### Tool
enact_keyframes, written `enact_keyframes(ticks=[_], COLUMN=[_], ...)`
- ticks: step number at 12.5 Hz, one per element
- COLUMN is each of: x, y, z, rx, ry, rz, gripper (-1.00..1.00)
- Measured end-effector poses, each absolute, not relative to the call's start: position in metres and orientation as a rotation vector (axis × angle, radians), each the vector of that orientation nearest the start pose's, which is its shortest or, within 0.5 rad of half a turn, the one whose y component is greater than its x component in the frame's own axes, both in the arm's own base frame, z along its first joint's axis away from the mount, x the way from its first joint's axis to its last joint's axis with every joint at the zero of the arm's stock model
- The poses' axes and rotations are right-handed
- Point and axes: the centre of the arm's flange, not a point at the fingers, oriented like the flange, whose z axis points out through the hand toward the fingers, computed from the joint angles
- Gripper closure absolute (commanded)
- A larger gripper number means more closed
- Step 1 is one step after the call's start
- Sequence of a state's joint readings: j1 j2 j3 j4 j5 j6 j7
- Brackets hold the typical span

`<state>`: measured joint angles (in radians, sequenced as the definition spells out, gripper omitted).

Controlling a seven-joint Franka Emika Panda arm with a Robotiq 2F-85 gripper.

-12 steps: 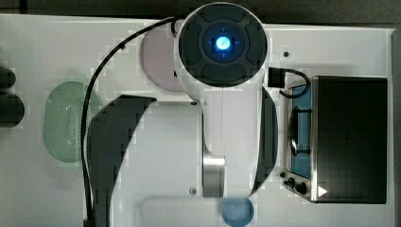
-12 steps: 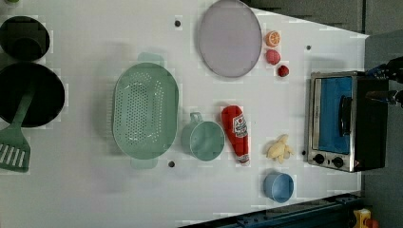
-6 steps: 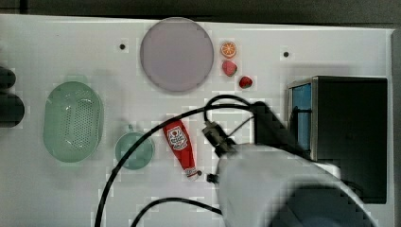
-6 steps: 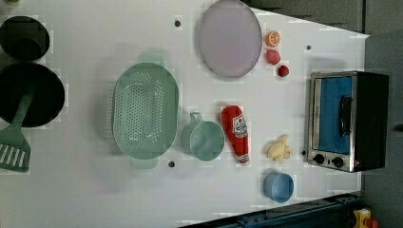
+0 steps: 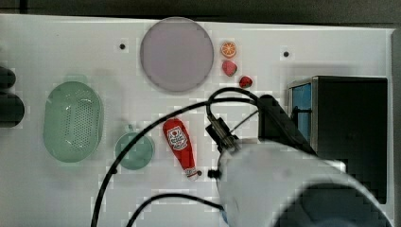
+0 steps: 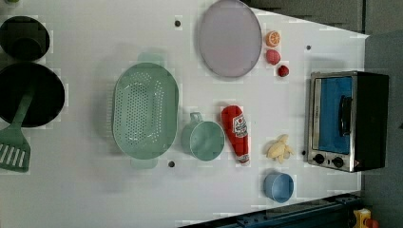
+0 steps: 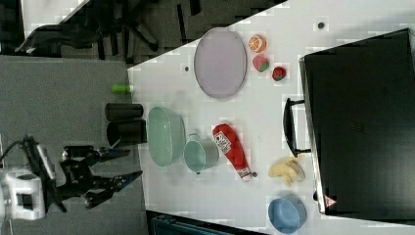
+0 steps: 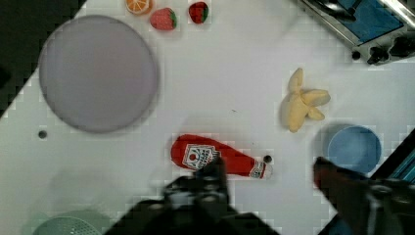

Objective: Flap open oven.

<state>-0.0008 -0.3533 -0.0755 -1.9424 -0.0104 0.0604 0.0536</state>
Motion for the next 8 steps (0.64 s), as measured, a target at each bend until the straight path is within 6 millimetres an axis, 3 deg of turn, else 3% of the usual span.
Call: enact_keyframes(ticks=[2, 3, 6, 8], x=[0.452, 0.453, 0.449, 0.446], y=[-0.039, -0.040, -0.046, -0.056], z=[0.613, 0.604, 0.574, 0.559], rx=[-2.818, -2.829, -2.851, -2.913], ry=[1.373, 1.377, 1.349, 1.216], rz=[0.005, 0.029, 0.121, 0.165], gripper=[0.55, 0.65, 0.65, 0.65])
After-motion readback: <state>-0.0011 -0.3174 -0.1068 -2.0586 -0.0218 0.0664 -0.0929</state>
